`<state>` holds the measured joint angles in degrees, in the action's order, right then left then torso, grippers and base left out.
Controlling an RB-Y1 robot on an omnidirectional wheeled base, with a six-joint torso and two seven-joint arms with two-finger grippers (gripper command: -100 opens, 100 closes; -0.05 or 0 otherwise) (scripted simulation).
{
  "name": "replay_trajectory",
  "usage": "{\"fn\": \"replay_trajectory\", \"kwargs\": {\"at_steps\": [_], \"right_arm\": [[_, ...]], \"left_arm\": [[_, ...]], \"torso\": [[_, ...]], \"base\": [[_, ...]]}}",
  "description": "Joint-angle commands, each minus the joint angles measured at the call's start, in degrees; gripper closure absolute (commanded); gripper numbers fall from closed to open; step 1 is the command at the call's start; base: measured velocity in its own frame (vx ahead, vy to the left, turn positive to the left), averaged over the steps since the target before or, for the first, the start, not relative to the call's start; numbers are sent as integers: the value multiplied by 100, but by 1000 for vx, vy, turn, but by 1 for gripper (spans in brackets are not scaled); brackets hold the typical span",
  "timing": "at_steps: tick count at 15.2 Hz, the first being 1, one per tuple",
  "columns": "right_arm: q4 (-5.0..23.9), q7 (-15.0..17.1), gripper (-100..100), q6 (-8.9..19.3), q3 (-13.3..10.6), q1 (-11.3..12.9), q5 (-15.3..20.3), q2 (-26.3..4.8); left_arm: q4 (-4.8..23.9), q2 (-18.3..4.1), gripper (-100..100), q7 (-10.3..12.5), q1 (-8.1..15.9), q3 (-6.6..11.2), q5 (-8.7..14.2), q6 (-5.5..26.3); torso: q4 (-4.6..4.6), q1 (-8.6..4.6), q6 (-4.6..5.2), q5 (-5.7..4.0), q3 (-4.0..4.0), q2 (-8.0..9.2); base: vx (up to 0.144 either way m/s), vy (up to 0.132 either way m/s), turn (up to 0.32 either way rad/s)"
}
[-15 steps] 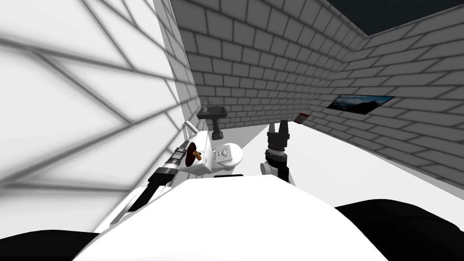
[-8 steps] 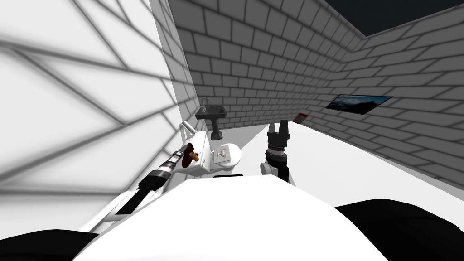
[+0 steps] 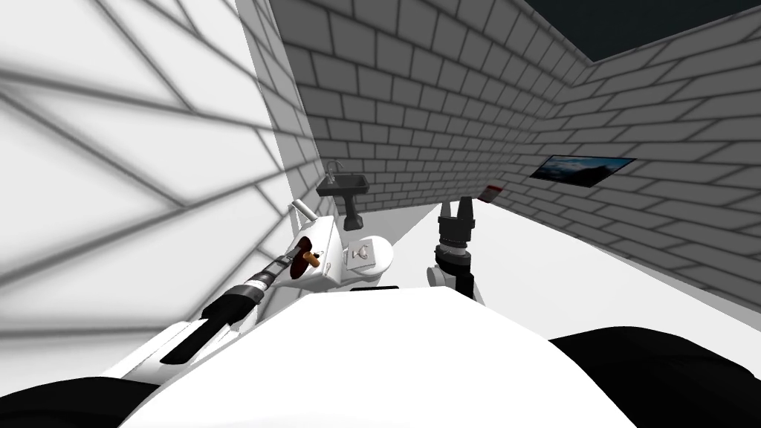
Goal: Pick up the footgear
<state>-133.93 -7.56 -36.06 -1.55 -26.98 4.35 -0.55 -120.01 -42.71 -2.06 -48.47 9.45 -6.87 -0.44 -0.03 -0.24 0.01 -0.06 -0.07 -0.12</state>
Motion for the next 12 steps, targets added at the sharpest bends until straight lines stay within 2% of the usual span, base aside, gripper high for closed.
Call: {"fn": "replay_trajectory", "kwargs": {"at_steps": [1, 3, 4, 6, 7, 9, 10, 12], "right_arm": [[0, 0, 0, 0, 0, 0, 0, 0], [0, 0, 0, 0, 0, 0, 0, 0], [0, 0, 0, 0, 0, 0, 0, 0], [0, 0, 0, 0, 0, 0, 0, 0], [0, 0, 0, 0, 0, 0, 0, 0], [0, 0, 0, 0, 0, 0, 0, 0], [0, 0, 0, 0, 0, 0, 0, 0], [0, 0, 0, 0, 0, 0, 0, 0]], "left_arm": [[40, -171, -100, -48, -83, 17, -34, 184], [105, -483, -100, -103, -265, 82, -67, 463], [105, -515, -100, -103, -265, 82, -67, 463], [166, -820, -100, -155, -438, 137, -97, 727], [166, -837, -100, -155, -438, 137, -97, 727], [222, -1132, -100, -203, -598, 182, -125, 972], [222, -1133, -100, -203, -598, 182, -125, 972], [273, -1396, -100, -247, -742, 218, -149, 1193]], "torso": [[0, 0, 0, 0, 0, 0], [-1, -2, 0, -1, -1, -2], [-1, -4, 0, -1, -3, -4], [-1, -4, 0, -1, -4, -6], [-2, -6, 0, -2, -5, -8], [-2, -5, 0, -1, -4, -7], [-2, -6, 1, -1, -4, -6], [-2, -7, 1, -1, -5, -7]], "base": [[35, -59, -22], [38, -69, -40], [39, -67, -28], [48, -69, -41], [45, -66, -29], [40, -69, -35], [41, -71, -39], [47, -73, -40]]}}
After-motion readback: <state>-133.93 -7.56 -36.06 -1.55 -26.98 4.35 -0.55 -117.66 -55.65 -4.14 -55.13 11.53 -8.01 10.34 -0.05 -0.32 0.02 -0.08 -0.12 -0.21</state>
